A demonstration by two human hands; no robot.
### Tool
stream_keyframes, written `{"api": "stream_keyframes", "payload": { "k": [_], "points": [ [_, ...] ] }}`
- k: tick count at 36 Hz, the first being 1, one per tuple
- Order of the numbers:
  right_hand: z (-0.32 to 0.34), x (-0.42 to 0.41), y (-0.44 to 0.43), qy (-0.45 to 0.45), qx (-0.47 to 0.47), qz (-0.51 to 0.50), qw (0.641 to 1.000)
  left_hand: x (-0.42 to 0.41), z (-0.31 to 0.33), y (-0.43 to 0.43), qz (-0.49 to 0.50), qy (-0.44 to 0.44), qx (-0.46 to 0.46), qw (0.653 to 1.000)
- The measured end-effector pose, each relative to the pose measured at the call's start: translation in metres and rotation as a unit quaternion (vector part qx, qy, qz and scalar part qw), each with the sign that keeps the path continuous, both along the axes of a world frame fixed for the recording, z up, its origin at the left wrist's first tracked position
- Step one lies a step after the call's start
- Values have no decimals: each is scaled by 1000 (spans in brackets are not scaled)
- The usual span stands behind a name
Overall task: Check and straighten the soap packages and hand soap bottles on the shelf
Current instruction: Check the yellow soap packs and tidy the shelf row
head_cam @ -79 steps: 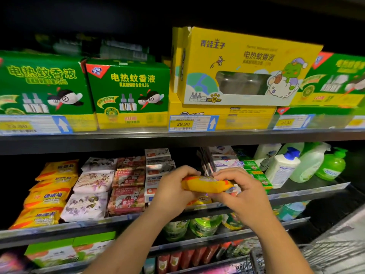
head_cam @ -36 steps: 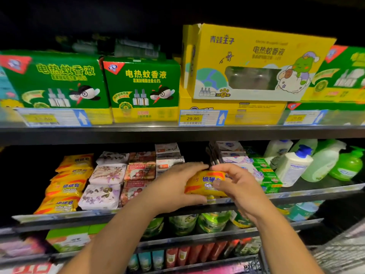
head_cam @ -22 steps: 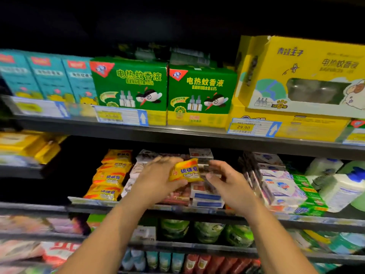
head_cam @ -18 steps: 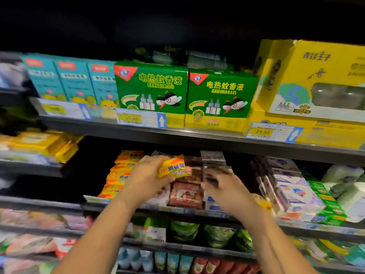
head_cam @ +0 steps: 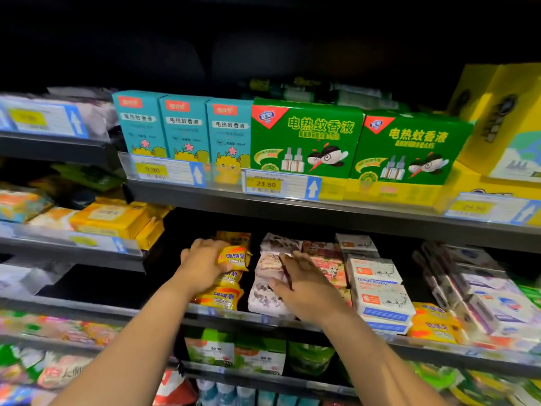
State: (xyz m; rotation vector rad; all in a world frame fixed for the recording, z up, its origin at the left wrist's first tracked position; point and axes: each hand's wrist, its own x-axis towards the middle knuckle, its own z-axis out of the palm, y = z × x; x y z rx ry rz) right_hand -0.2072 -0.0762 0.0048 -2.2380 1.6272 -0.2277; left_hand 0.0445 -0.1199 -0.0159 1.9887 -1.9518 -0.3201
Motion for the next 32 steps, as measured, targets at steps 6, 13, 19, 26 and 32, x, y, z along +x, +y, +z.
{"api": "stream_keyframes", "payload": {
  "k": [6,13,19,26,32],
  "points": [
    [-6,2,4,-12,1,-22,1000,9,-8,-8,-33,-15,9,999],
    [-12,5,1,1,-15,-39,999,8,-18,-16,-51,-15,11,999],
    [-16,5,-1,7,-20,-40,999,9,-29,-17,-59,2,22,998],
    [-10,5,4,-5,-21,-34,999,6,-28,-12,-55,-10,27,998],
    [13,-2,7,-50,-35,-50,997,-9,0,-14,-82,-23,-20,996]
  ]
}}
